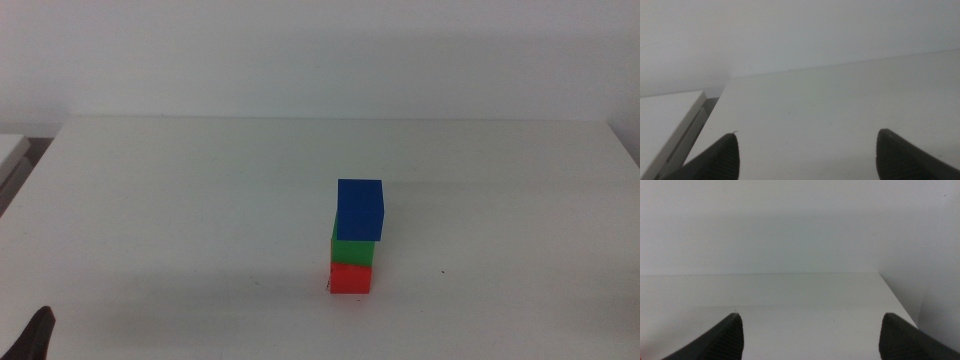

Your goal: Stack red cubes first, then green, then blue cubes in a specific spot.

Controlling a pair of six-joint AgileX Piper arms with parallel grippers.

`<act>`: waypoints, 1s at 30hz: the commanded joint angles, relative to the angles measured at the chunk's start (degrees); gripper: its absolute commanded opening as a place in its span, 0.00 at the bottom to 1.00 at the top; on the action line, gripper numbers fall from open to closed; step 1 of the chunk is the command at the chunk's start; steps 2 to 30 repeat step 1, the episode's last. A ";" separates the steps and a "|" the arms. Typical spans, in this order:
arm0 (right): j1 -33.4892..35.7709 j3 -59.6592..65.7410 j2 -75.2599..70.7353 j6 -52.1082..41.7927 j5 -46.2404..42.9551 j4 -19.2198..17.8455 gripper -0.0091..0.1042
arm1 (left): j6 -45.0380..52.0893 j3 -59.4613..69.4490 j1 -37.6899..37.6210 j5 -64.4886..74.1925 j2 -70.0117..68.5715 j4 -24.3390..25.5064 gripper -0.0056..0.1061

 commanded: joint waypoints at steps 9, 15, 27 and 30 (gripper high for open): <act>-0.20 0.18 -0.22 -0.58 -0.65 -0.32 0.90 | 0.01 -0.01 0.02 -0.83 -0.22 -0.45 0.89; -0.20 0.18 -0.22 -0.58 -0.65 -0.32 0.90 | 0.01 -0.01 0.02 -0.83 -0.22 -0.45 0.89; -0.20 0.18 -0.22 -0.58 -0.65 -0.32 0.90 | 0.01 -0.01 0.02 -0.83 -0.22 -0.45 0.89; -0.20 0.18 -0.22 -0.58 -0.65 -0.32 0.90 | 0.01 -0.01 0.02 -0.83 -0.22 -0.45 0.89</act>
